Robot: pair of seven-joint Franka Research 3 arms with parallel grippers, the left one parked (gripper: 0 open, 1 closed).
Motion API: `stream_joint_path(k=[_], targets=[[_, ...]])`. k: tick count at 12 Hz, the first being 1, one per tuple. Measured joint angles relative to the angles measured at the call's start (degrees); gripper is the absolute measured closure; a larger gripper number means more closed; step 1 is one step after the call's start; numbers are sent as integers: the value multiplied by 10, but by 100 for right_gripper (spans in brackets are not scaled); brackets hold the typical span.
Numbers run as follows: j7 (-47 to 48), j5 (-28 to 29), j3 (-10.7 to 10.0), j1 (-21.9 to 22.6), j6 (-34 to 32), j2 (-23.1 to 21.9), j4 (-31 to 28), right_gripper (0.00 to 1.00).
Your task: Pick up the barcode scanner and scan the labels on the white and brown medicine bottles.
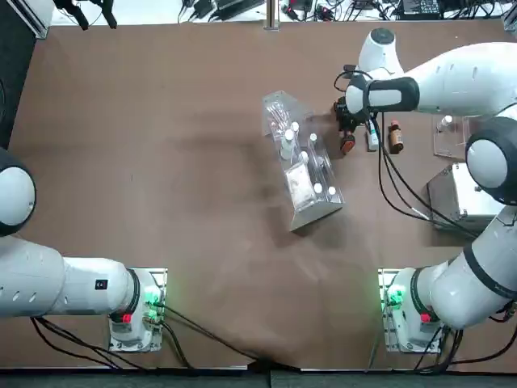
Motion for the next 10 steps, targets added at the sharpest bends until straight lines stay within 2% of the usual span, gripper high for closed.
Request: stream_joint_path(k=[5,6,10], targets=[[0,-6,-18,-8,-137,-85,11,57],[0,-12,-21,-16,-192,-116,10,57],[0,-37,-22,-33,-289,-151,8,57]])
